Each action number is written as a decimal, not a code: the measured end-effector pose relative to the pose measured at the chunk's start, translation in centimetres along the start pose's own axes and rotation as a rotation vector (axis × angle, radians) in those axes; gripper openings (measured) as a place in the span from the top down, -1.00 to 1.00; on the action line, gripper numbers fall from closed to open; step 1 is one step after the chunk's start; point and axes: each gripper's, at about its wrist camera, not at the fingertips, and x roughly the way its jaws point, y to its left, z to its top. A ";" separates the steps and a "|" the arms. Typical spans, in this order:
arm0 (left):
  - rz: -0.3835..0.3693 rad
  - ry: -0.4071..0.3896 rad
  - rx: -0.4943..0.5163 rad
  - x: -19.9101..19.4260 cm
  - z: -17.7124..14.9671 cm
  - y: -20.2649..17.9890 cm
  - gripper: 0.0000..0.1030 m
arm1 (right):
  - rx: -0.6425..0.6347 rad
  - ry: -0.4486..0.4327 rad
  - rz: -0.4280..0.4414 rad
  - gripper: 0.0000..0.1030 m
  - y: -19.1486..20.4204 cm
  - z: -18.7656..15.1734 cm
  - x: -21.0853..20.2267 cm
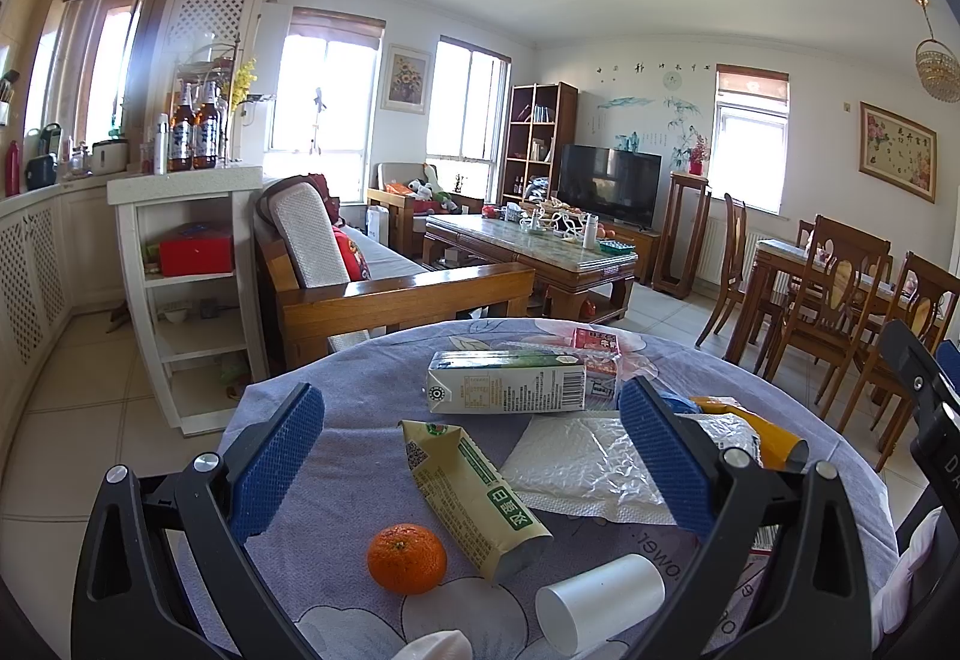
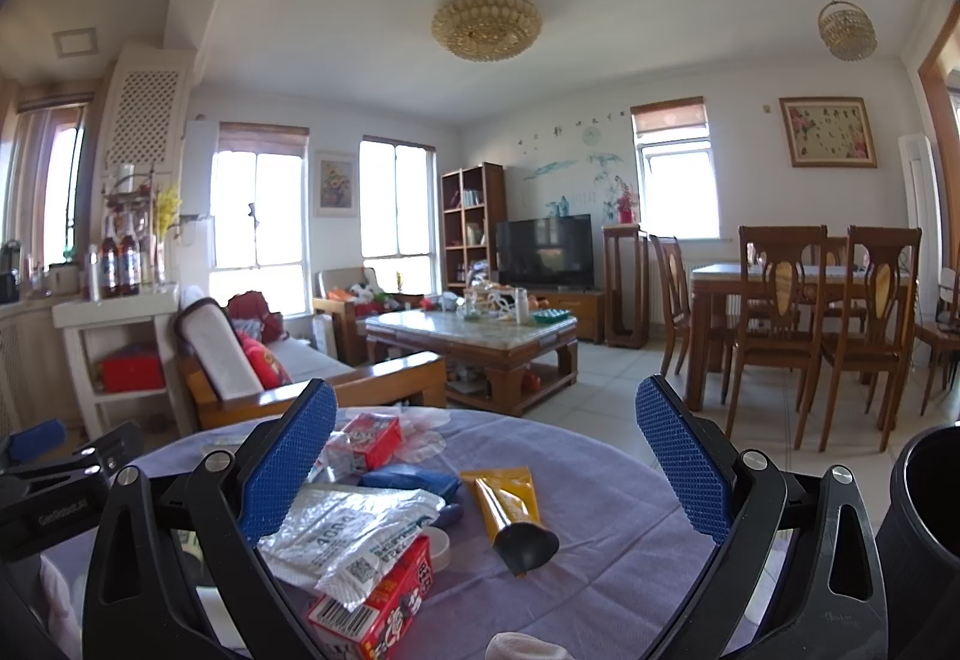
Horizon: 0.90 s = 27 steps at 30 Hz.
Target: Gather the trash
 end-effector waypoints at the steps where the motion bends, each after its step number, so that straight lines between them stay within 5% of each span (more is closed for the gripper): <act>1: 0.000 0.000 0.000 0.0 0.0 0.0 -0.90 | 0.000 0.000 0.000 -0.90 0.0 0.0 0.0; 8: -0.009 0.008 -0.018 0.0 -0.1 0.3 -0.90 | 0.005 0.004 -0.001 -0.90 -0.1 -0.1 0.2; 11: -0.105 0.043 -0.092 0.4 -0.1 1.7 -0.90 | 0.029 0.026 0.016 -0.90 -0.4 0.0 0.5; 13: -0.168 0.105 -0.096 0.9 0.2 2.7 -0.90 | 0.083 0.057 0.059 -0.90 -1.4 0.0 0.9; 16: -0.229 0.252 0.049 2.0 0.6 3.4 -0.90 | 0.135 0.177 0.194 -0.90 -2.9 0.4 1.0; 19: -0.228 0.424 0.231 3.4 -0.7 4.0 -0.90 | 0.186 0.307 0.343 -0.90 -3.7 0.4 0.7; 21: -0.212 0.516 0.301 4.4 -1.8 4.7 -0.90 | 0.179 0.374 0.353 -0.90 -3.4 0.0 0.4; 27: -0.319 0.582 0.188 5.2 -2.7 6.3 -0.90 | 0.209 0.476 0.363 -0.90 -2.9 -1.9 -0.5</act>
